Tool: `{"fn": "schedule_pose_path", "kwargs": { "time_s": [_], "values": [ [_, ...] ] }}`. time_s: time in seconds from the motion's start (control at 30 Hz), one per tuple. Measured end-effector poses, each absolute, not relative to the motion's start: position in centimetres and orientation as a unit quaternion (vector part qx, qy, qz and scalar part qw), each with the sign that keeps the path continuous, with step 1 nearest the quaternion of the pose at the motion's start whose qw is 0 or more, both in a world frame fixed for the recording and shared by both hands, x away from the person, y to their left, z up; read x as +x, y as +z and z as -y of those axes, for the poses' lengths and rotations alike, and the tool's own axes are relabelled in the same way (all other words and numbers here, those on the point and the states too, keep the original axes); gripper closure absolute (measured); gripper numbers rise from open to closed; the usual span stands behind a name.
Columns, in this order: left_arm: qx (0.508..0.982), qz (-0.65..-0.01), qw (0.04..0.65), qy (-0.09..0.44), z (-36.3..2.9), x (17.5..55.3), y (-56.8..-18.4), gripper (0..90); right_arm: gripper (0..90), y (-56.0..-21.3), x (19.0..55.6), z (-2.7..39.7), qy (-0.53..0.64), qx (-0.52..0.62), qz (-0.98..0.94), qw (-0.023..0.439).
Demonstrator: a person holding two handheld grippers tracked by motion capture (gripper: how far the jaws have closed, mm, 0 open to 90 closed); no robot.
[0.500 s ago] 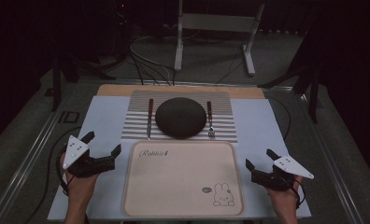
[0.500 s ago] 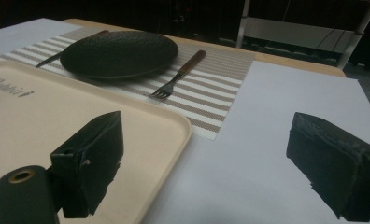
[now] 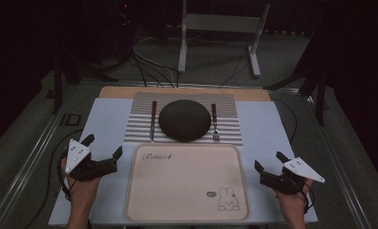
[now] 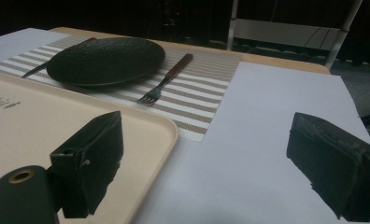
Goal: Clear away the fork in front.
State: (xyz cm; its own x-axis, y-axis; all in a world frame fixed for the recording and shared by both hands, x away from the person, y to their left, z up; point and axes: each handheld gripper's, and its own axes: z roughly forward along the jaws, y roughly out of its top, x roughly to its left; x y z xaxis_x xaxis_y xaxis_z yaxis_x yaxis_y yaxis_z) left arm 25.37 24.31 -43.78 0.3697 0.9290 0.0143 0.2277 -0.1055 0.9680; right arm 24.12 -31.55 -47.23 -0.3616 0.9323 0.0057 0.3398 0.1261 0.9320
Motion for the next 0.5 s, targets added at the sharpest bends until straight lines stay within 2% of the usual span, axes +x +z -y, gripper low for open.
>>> {"fn": "schedule_pose_path", "kwargs": {
  "time_s": [0.5],
  "values": [
    [0.665, -0.437, 0.483, 0.366, -23.5, 25.5, -44.2, 0.0, 11.1, -45.8, 24.3, 29.6, 0.456, 0.449, -0.697, 0.323]
  ]
}}
